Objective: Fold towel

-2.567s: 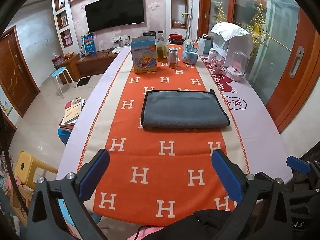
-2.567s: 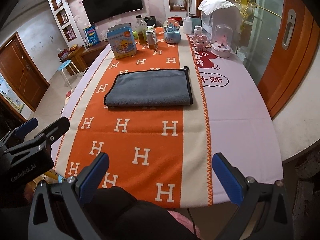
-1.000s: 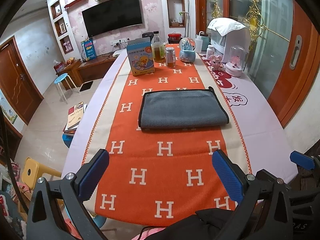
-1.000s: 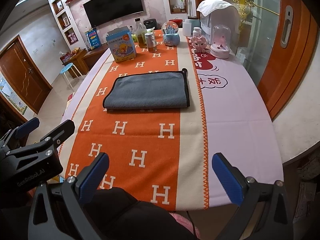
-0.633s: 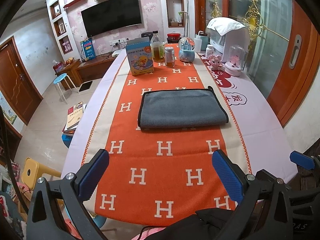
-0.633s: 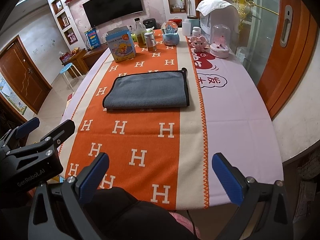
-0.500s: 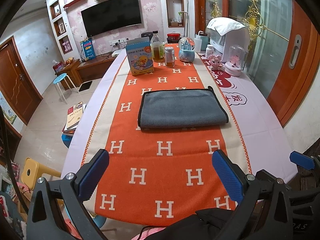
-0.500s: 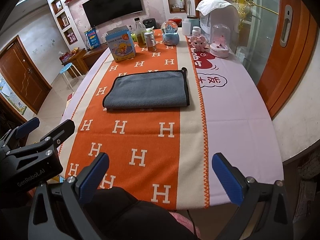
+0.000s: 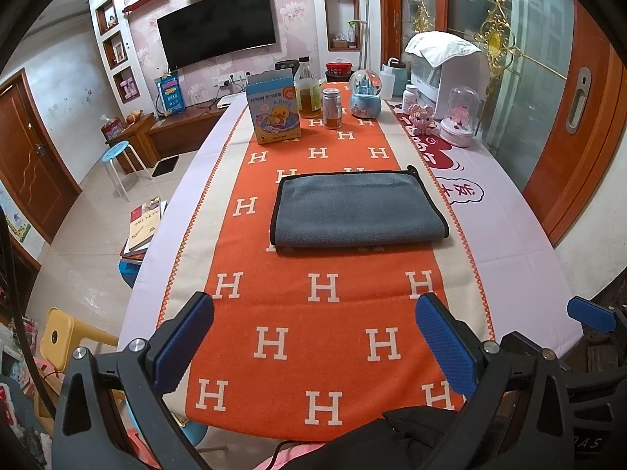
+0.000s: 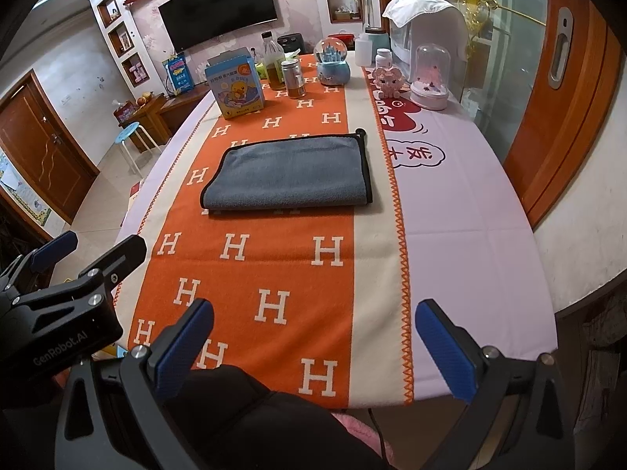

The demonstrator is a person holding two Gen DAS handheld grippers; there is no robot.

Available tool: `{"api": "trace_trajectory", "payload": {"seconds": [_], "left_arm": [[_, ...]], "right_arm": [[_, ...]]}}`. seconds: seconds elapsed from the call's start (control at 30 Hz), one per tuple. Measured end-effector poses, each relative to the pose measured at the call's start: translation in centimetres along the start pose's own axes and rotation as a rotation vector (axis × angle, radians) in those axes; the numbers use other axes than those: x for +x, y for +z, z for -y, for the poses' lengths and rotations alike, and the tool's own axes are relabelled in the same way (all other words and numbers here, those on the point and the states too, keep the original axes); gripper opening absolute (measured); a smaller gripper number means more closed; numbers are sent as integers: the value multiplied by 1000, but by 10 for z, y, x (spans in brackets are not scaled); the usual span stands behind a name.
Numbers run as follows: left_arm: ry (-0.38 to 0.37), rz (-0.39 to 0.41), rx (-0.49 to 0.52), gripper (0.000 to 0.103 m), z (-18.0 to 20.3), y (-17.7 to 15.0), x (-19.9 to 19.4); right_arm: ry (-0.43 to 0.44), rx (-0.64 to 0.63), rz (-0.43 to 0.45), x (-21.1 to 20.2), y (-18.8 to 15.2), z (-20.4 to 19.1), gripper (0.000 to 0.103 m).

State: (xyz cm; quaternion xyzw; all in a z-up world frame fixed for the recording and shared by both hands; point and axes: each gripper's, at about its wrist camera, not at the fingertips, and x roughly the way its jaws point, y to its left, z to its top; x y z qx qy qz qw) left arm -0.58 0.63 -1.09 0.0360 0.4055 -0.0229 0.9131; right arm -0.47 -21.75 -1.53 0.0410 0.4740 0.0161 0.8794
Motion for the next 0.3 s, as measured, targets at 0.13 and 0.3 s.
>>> {"api": "trace_trajectory", "payload": {"seconds": [0.13, 0.3], "left_arm": [[0, 0, 0, 102, 0, 0, 0], [-4, -4, 1, 102, -2, -4, 3]], "right_arm": [[0, 1, -1, 1, -2, 0, 103], [-1, 2, -2, 1, -4, 0, 103]]}}
